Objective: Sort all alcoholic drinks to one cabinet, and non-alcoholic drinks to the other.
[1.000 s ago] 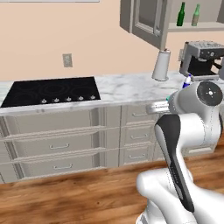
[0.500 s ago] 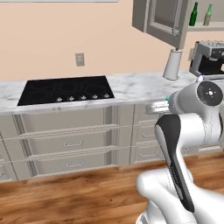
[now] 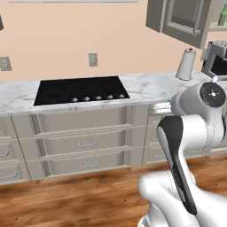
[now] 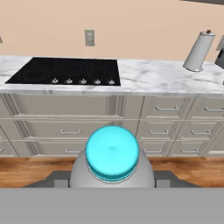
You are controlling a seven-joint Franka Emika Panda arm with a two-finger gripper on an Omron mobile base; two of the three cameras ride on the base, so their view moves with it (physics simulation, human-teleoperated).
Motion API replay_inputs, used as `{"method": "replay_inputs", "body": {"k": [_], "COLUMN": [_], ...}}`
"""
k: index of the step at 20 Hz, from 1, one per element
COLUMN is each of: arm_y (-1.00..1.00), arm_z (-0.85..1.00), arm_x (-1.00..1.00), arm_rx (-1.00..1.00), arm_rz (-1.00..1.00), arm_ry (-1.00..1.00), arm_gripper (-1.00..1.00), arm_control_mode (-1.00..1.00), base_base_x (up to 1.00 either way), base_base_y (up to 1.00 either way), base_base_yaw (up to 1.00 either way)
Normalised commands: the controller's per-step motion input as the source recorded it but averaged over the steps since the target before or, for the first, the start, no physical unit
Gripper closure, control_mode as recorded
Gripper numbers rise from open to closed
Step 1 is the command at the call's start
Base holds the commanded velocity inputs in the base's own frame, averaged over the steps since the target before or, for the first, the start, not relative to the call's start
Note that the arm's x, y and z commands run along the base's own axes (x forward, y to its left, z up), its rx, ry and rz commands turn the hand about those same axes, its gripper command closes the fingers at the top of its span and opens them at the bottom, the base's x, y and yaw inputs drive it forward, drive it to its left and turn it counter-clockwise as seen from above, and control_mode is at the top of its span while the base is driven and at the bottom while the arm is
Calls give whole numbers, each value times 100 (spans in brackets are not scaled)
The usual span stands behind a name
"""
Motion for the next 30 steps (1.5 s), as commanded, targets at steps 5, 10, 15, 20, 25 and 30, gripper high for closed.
{"method": "replay_inputs", "body": {"k": [5,10,15,20,25,30], "arm_y": [0,0,0,0,0,0], "arm_z": [0,0,0,0,0,0], "arm_x": [0,0,0,0,0,0], "arm_rx": [0,0,0,0,0,0], "arm_rz": [0,0,0,0,0,0], "arm_ry": [0,0,0,0,0,0], "arm_gripper": [100,100,100,100,100,100], "arm_control_mode": [100,100,100,100,100,100], "base_base_x": [-22,-19,-18,-15,-10,-8], "base_base_y": [53,54,52,52,49,47], "base_base_yaw": [0,0,0,0,0,0]}}
